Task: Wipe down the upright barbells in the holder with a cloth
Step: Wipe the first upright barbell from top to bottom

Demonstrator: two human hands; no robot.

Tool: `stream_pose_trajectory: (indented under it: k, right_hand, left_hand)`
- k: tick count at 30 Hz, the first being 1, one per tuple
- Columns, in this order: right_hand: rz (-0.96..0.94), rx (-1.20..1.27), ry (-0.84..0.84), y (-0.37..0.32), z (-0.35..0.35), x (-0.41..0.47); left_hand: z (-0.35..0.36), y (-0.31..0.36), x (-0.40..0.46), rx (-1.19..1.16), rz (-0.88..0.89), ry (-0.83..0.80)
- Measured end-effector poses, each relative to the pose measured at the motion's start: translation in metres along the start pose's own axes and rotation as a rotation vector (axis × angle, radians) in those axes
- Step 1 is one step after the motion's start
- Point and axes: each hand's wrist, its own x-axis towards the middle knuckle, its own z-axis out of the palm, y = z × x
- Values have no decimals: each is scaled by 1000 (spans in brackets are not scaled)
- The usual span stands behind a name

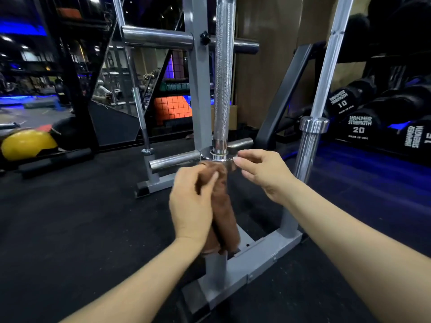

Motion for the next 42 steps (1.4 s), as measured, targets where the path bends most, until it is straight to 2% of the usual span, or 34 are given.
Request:
stream_pose_trajectory:
  k: [3, 5, 8, 12, 17, 20, 23, 25, 29, 31, 36, 38, 42]
  right_hand:
    - [65, 89, -17, 7, 2, -1]
    - [73, 114, -42, 13, 4, -4]
    - [58, 144, -61, 19, 2, -3]
    - [47, 150, -56, 23, -4, -1]
    - [36, -10, -59, 30, 3, -11]
    - [-53, -120, -70, 28, 15, -26]
    - [-194, -205, -177, 25, 26, -48]
    - [-277, -353, -263, 24, 26, -60]
    - [-285, -472, -429, 19, 7, -75]
    - [-223, -450, -387, 17, -1, -81]
    - [141, -241, -289, 13, -14, -85]
    - [84, -272, -197, 9, -13, -82]
    - [-234, -502, -52, -7, -8, -74]
  left_hand:
    - [-14, -11, 5, 10, -171, 140]
    - [-12, -15, 3, 16, -250, 115]
    - [0, -13, -2, -6, -278, 46]
    - [9, -11, -9, -60, -354, 41]
    - [1, -7, -13, -116, -477, -39]
    - [-7, -6, -13, -221, -632, -36]
    - [-13, 0, -16, -409, -830, -33]
    - [-14, 4, -15, -527, -918, -54]
    - [-14, 10, -11, -725, -998, -105]
    - [-13, 14, -8, -784, -1007, -100]
    - [-14, 18, 5, -959, -1077, 3]
    - [-16, 15, 7, -992, -1136, 22]
    - [-17, 14, 12, -959, -1148, -32]
